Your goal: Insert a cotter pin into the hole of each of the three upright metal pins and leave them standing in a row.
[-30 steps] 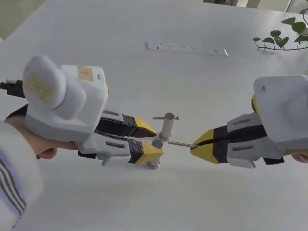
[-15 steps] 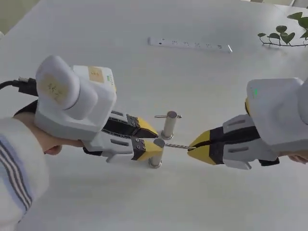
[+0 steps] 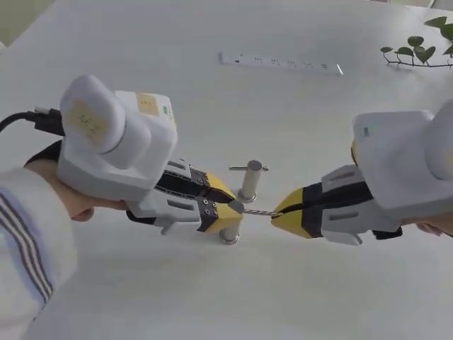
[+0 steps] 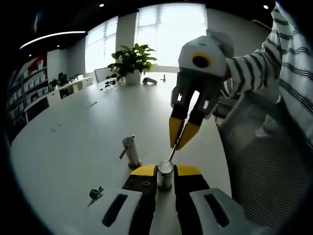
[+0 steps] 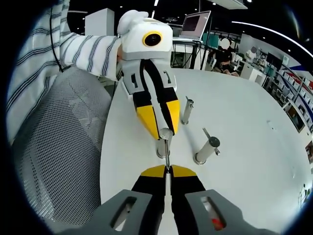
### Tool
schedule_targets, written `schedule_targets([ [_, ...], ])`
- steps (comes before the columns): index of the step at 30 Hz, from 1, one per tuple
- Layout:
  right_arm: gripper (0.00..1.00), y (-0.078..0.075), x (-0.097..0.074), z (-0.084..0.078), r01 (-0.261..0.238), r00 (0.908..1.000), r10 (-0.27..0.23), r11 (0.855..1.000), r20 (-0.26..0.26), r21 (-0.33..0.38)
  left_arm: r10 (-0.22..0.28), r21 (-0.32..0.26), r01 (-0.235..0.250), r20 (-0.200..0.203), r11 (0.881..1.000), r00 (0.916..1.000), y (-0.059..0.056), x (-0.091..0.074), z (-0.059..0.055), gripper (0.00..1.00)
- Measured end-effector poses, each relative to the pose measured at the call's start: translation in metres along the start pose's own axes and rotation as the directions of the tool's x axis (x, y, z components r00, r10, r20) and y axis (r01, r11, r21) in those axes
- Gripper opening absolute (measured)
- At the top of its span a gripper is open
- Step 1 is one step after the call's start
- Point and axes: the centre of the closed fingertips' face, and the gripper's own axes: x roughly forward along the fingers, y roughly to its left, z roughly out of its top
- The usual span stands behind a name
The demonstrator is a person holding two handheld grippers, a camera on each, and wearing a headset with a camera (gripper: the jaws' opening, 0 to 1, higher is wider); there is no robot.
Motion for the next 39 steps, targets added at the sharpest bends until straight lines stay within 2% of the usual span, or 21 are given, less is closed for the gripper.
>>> schedule_targets([
  [6, 0.0, -0.004, 0.003, 0.0, 0.006, 1.0, -0.006, 1.0, -0.007, 0.01, 0.008, -0.013, -0.007, 0.007, 1.0, 0.9999, 0.001, 0.0, 0.001, 0.09],
  [17, 0.0, -0.008, 0.02, 0.007, 0.006, 1.0, -0.006, 1.0, 0.005, 0.019, 0.017, -0.018, -0.017, 0.006, 1.0, 0.9998, 0.0, 0.0, 0.002, 0.09],
  [25, 0.0, -0.004, 0.025, 0.014, -0.006, 1.0, 0.006, 1.0, 0.006, 0.009, 0.016, -0.01, -0.016, 0.0, 1.0, 0.9999, -0.001, 0.0, 0.002, 0.1],
  [32, 0.0, -0.004, 0.027, 0.014, -0.006, 0.9999, 0.006, 0.998, -0.011, -0.062, 0.016, -0.011, -0.016, 0.005, 1.0, 0.9999, -0.002, 0.0, 0.003, 0.1],
  [34, 0.0, -0.005, 0.027, 0.014, 0.008, 0.9999, -0.009, 0.997, -0.012, -0.081, 0.017, -0.014, -0.017, 0.006, 1.0, 0.9998, -0.002, 0.0, 0.002, 0.1],
  [37, 0.12, -0.004, 0.026, 0.013, 0.006, 0.9998, -0.007, 0.996, -0.02, -0.088, 0.013, -0.006, -0.013, 0.005, 1.0, 0.9999, -0.002, 0.0, 0.003, 0.1],
  [39, 0.11, -0.003, 0.025, 0.011, 0.002, 0.9997, -0.004, 0.996, -0.024, -0.089, 0.015, -0.001, -0.015, 0.003, 1.0, 0.9999, -0.002, 0.0, 0.003, 0.1],
])
